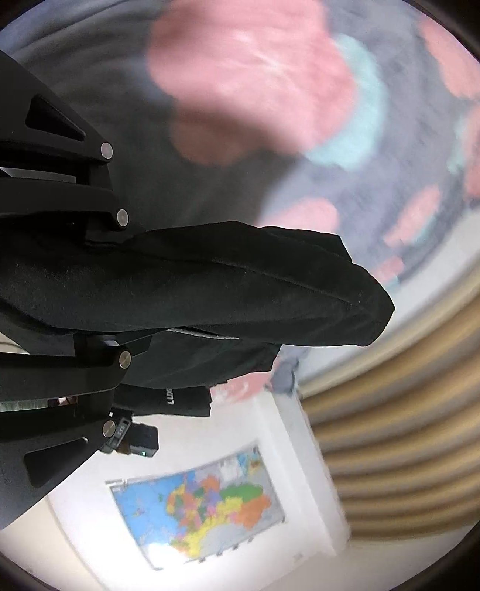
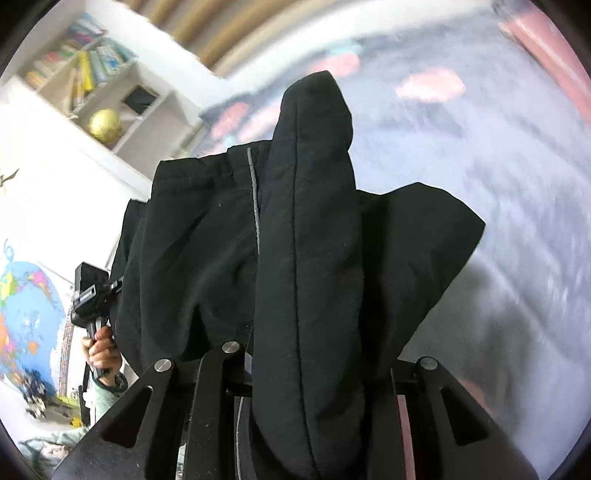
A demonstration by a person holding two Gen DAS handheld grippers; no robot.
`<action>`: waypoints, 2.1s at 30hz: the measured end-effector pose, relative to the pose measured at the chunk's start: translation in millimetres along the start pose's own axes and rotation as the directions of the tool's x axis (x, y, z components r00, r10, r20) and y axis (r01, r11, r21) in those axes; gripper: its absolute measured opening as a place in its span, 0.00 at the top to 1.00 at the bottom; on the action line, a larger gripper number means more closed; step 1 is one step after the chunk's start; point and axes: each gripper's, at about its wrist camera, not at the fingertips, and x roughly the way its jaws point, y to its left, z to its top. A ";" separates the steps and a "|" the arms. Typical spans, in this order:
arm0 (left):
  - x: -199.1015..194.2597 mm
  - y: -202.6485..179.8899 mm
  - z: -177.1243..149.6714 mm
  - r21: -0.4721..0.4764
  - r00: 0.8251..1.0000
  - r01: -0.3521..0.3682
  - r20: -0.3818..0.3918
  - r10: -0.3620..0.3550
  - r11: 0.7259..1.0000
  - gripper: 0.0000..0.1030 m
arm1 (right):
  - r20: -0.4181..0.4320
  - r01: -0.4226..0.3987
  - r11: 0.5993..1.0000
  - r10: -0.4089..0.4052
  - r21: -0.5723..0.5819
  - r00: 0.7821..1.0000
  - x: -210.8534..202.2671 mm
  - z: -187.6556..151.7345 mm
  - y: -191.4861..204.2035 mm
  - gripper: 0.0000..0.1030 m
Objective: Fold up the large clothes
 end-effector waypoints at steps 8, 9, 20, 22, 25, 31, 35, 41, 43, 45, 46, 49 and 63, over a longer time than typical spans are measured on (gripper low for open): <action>-9.8 130.5 -26.3 -0.269 0.998 0.042 0.058 -0.028 0.962 0.61 | 0.006 -0.026 0.930 0.026 0.368 1.000 20.4 -49.2 -124.3 0.38; -24.4 125.9 -24.7 -0.231 0.997 0.005 0.073 0.013 0.973 0.61 | 0.025 -0.025 0.926 0.017 0.377 1.000 10.2 -53.6 -129.4 0.37; -40.0 -27.7 -13.3 0.266 0.961 -0.258 0.167 0.219 0.929 0.61 | 0.193 0.330 0.942 -0.313 -0.062 0.930 -39.7 -35.3 47.0 0.35; -13.7 -38.5 -14.9 0.302 0.951 -0.301 0.167 0.261 0.904 0.57 | 0.183 0.361 0.927 -0.340 -0.098 0.922 -13.0 -30.2 69.7 0.35; 35.6 -28.5 -14.7 0.286 0.923 -0.384 0.115 0.367 0.878 0.51 | 0.112 0.456 0.880 -0.444 -0.128 0.889 39.7 -31.4 70.9 0.35; 76.5 2.1 -12.3 0.264 0.890 -0.448 0.043 0.454 0.854 0.52 | 0.015 0.441 0.898 -0.440 -0.018 0.898 88.0 -43.0 25.6 0.35; 74.7 -20.3 -17.7 0.290 0.842 -0.532 0.088 0.532 0.795 0.51 | 0.036 0.450 0.893 -0.451 0.019 0.892 80.5 -43.5 31.4 0.35; 64.0 -95.2 -56.0 0.466 0.768 -0.626 0.233 0.596 0.625 0.47 | 0.157 0.466 0.884 -0.467 0.045 0.870 33.6 -54.4 62.7 0.33; 58.1 -116.7 -65.6 0.497 0.767 -0.626 0.258 0.587 0.601 0.45 | 0.207 0.480 0.877 -0.475 0.029 0.855 16.4 -59.8 79.8 0.33; 47.1 -139.9 -77.8 0.510 0.755 -0.648 0.328 0.568 0.566 0.45 | 0.265 0.496 0.868 -0.479 0.004 0.837 -2.2 -64.3 103.4 0.33; 41.2 -147.9 -82.0 0.507 0.751 -0.655 0.359 0.554 0.560 0.43 | 0.292 0.490 0.872 -0.467 -0.007 0.835 -11.2 -66.9 114.3 0.32; 20.1 -173.5 -93.6 0.489 0.769 -0.639 0.412 0.489 0.593 0.34 | 0.350 0.467 0.884 -0.429 -0.029 0.833 -27.8 -73.2 144.4 0.31; -39.7 -231.5 -142.3 0.428 0.694 -0.691 0.621 0.366 0.583 0.23 | 0.518 0.583 0.798 -0.437 -0.154 0.735 -43.2 -112.4 256.1 0.14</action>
